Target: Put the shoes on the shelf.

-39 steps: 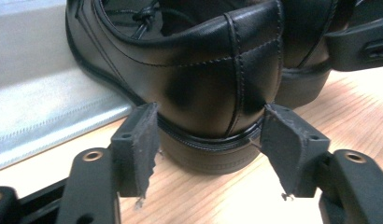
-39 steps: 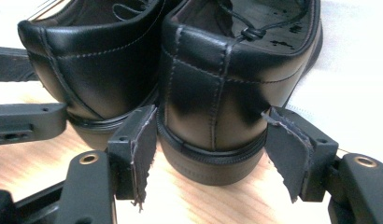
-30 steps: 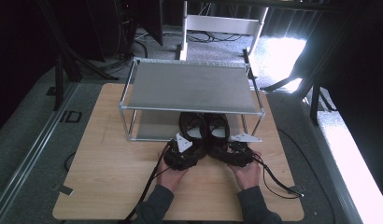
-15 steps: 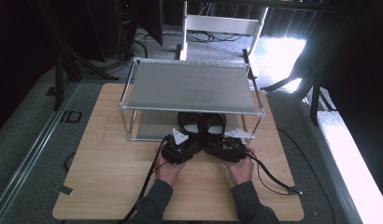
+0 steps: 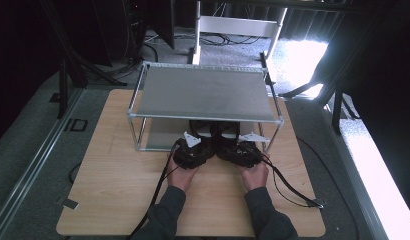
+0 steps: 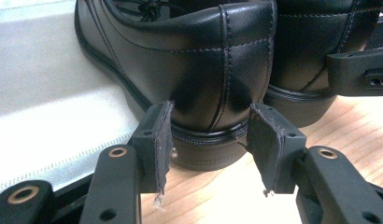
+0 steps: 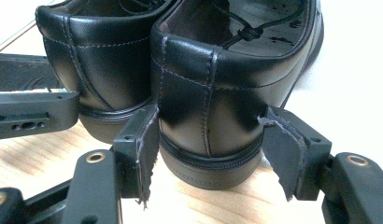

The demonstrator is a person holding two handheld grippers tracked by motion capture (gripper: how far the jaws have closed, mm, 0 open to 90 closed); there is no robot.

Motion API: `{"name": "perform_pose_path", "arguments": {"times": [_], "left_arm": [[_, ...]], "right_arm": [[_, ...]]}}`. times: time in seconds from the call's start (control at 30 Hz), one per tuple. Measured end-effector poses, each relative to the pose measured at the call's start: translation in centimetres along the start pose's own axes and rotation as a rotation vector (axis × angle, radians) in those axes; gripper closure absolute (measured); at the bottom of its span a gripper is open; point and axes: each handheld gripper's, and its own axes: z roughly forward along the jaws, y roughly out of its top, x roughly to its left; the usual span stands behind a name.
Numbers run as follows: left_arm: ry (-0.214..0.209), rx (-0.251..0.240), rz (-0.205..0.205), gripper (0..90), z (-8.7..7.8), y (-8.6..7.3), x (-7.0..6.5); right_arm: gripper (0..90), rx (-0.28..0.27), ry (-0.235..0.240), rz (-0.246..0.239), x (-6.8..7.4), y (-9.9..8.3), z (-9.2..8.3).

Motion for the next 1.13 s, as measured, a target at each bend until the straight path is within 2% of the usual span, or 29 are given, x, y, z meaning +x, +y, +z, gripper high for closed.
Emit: {"name": "perform_pose_path", "arguments": {"times": [0.13, 0.27, 0.33, 0.43, 0.47, 0.53, 0.63, 0.73, 0.8, 0.87, 0.93, 1.03, 1.13], "left_arm": [[0.008, 0.0, -0.02, 50.1, 0.2, 0.1, 0.3], [0.009, 0.004, -0.02, 47.7, 0.2, 0.1, 0.4], [0.007, -0.003, -0.024, 46.9, 0.0, 0.1, 0.4], [-0.005, -0.006, -0.01, 45.6, -0.8, -0.1, 0.7], [-0.003, -0.01, -0.006, 45.5, -1.2, -0.2, 0.9], [-0.002, -0.013, -0.013, 45.4, -1.9, -0.4, 1.5], [0.002, -0.014, -0.031, 45.5, -2.9, -0.9, 2.5], [0.009, -0.006, -0.048, 45.4, -3.8, -1.6, 3.8], [0.009, -0.001, -0.048, 45.2, -4.3, -2.2, 4.4], [0.026, 0.017, -0.038, 45.1, -4.7, -3.2, 5.0], [0.038, 0.039, -0.022, 45.0, -5.0, -4.1, 5.5], [0.055, 0.058, -0.026, 44.8, -5.7, -5.6, 6.6], [0.091, 0.071, -0.031, 44.6, -6.4, -6.8, 7.7]], "right_arm": [[37.0, -0.004, -0.006, 0.012, 0.1, 0.1, 0.4], [36.1, 0.005, -0.03, -0.016, 0.5, 0.2, 0.5], [36.0, 0.01, -0.027, -0.019, 0.4, 0.2, 0.4], [38.6, 0.015, -0.002, -0.026, 0.0, 0.1, 0.0], [38.3, 0.012, -0.006, -0.031, -0.2, -0.1, -0.3], [37.8, 0.005, -0.001, -0.031, -0.6, -0.4, -1.0], [37.7, 0.032, -0.004, -0.049, -1.3, -0.9, -1.9], [36.9, 0.064, -0.033, -0.093, -1.8, -1.7, -2.8], [36.6, 0.083, -0.04, -0.104, -2.3, -2.3, -3.2], [36.3, 0.093, -0.057, -0.117, -2.7, -2.7, -3.5], [36.2, 0.105, -0.064, -0.118, -3.3, -3.2, -3.8], [36.1, 0.118, -0.072, -0.107, -4.1, -3.8, -4.1], [35.3, 0.128, -0.082, -0.099, -4.9, -4.3, -4.2]]}}
